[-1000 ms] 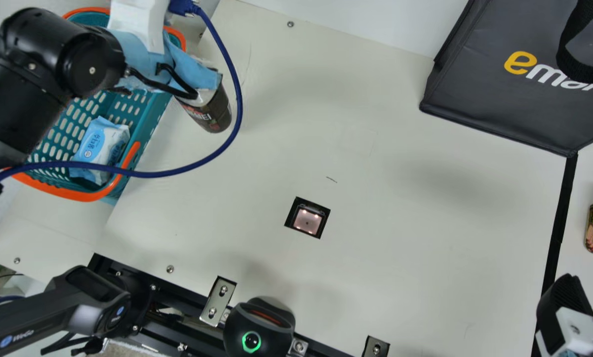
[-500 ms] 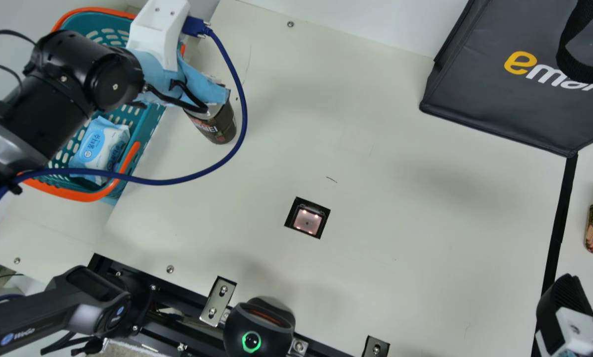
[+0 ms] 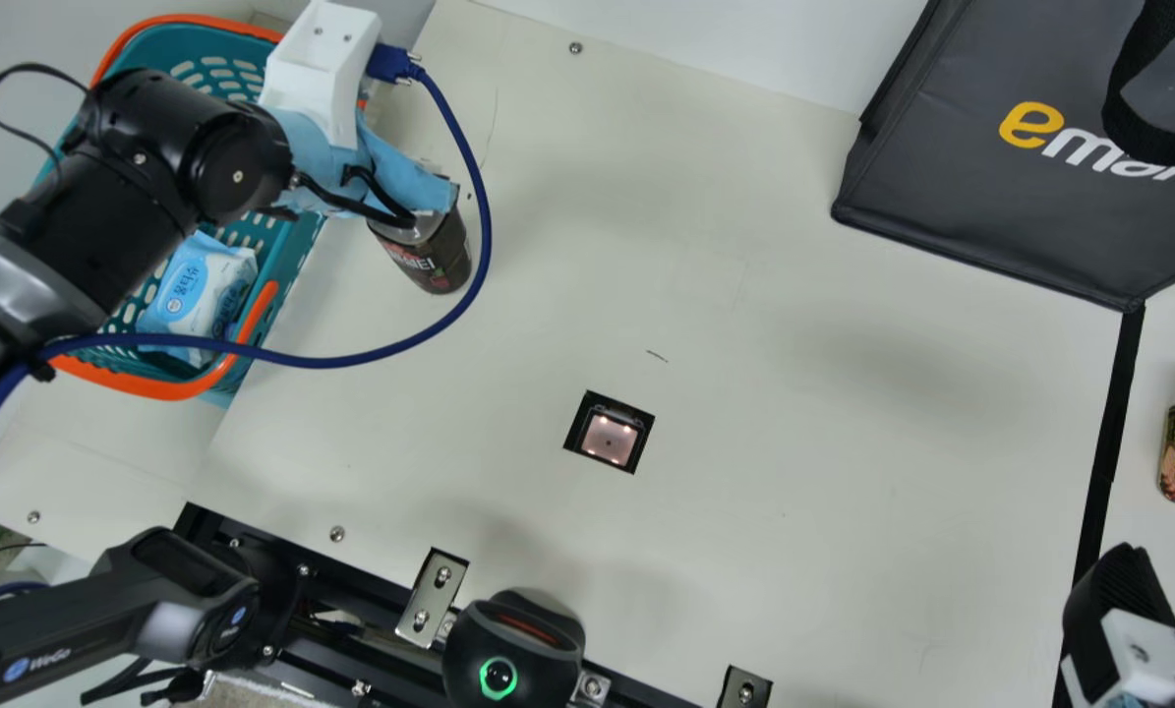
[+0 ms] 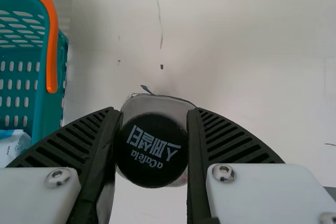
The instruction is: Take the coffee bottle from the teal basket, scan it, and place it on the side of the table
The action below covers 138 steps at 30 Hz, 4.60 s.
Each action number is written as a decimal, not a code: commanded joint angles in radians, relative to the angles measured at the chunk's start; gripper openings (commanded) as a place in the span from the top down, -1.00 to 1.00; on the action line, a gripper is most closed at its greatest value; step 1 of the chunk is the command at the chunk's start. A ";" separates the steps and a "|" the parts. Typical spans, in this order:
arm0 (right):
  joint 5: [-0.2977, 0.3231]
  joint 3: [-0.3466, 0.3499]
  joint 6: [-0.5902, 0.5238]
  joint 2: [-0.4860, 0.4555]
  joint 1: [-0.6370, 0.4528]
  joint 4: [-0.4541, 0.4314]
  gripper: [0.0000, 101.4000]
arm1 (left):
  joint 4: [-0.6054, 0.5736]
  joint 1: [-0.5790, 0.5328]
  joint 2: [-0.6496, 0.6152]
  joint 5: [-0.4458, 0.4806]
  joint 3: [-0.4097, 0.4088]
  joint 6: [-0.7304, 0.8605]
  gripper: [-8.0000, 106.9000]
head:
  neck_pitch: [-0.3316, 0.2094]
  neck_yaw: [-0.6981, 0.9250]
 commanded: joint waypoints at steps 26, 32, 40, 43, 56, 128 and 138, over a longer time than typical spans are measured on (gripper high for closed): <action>0.000 0.000 0.000 0.000 0.000 0.000 -0.87 | -0.166 0.068 -0.153 0.043 -0.024 0.149 -0.71 | -0.029 0.002; 0.000 0.000 0.000 0.000 0.000 0.000 -0.87 | -0.237 0.110 -0.260 0.108 -0.047 0.223 -0.71 | -0.029 0.002; 0.000 0.000 0.000 0.000 0.000 0.000 -0.87 | -0.285 0.166 -0.409 0.202 -0.068 0.288 -0.71 | -0.029 0.002; 0.000 0.000 0.000 0.000 0.000 0.000 -0.87 | -0.288 0.188 -0.457 0.232 -0.075 0.298 -0.71 | -0.029 0.002; 0.000 0.000 0.000 0.000 0.000 0.000 -0.87 | -0.135 0.180 -0.617 0.255 -0.051 0.244 -0.71 | -0.029 -0.067; 0.000 0.000 0.000 0.000 0.000 0.000 -0.87 | -0.075 0.033 -0.179 -0.232 0.207 0.091 -0.71 | -0.029 -0.347; 0.000 0.000 0.000 0.000 0.000 0.000 -0.87 | -0.035 0.013 -0.128 -0.320 0.238 0.047 -0.71 | -0.029 -0.347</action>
